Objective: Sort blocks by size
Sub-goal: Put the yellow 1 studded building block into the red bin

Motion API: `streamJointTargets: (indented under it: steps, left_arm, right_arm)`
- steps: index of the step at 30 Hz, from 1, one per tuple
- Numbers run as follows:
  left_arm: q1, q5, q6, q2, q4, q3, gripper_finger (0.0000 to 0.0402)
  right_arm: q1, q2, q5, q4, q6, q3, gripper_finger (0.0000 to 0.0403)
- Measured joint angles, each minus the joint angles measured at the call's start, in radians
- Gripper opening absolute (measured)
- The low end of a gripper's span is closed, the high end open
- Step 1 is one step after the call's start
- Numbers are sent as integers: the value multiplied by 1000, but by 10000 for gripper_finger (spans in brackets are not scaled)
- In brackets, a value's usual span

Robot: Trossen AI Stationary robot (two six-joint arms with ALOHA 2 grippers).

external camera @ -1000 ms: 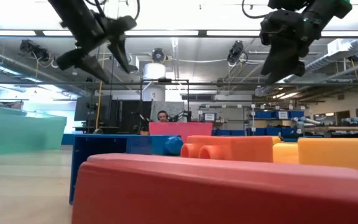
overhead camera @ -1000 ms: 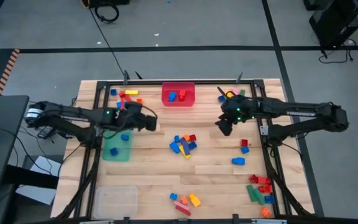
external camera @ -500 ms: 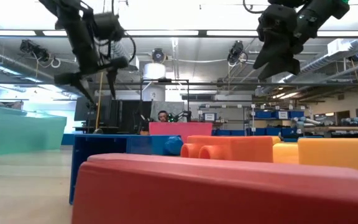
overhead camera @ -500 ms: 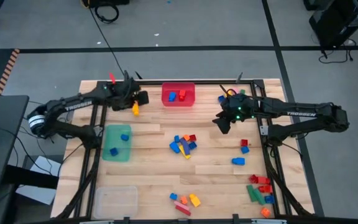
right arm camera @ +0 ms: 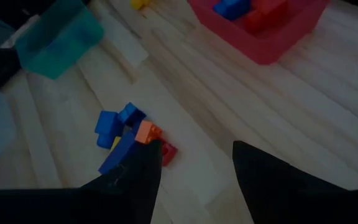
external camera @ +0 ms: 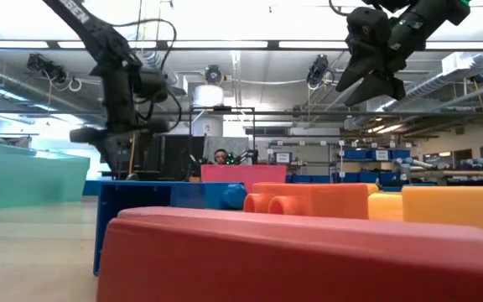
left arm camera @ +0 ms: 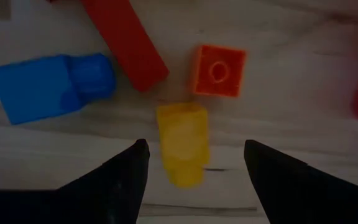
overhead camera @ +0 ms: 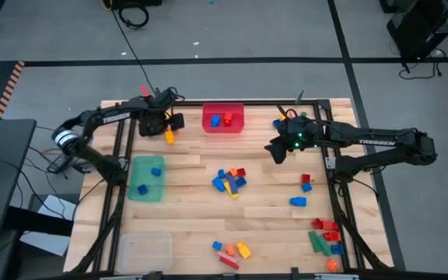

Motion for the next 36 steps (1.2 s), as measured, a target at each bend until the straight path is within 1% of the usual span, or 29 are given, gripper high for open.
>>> streamJointTargets:
  steps: [8,14,19,27,31,36]
  left_arm:
    - [5,34,56,109,-1,0,270]
    - [5,18,75,146,10,0,264]
    - [5,3,100,149,46,0,228]
    - [5,2,106,149,53,1,140]
    - [5,31,106,149,13,29,137]
    - [-7,27,154,149,-86,169,137]
  right_arm:
    - [2,0,26,0,26,0,210]
    - [3,0,27,0,26,0,210]
    - [3,0,50,-1,26,0,210]
    - [3,0,53,-1,26,0,210]
    - [3,0,56,-1,25,0,210]
    - [2,0,57,-1,24,0,210]
